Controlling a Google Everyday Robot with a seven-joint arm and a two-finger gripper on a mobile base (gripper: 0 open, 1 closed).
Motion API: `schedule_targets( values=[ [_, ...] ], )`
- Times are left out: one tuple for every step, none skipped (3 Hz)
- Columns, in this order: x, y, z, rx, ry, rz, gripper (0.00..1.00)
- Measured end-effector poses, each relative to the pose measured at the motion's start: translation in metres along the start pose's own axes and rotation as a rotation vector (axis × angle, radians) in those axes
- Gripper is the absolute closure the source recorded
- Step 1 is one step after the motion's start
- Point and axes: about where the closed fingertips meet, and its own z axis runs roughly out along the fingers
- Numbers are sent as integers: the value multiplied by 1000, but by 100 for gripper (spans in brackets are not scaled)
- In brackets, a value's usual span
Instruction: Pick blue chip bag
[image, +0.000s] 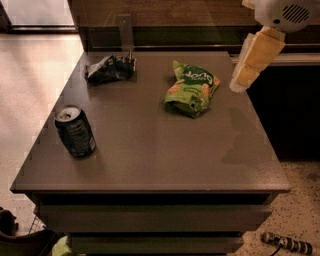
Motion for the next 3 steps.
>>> schedule_targets(
  values=[
    [-71, -46, 29, 45, -170, -45, 0],
    [-138, -71, 75, 38, -310, -63, 0],
    [-187, -87, 112, 27, -409, -70, 0]
  ],
)
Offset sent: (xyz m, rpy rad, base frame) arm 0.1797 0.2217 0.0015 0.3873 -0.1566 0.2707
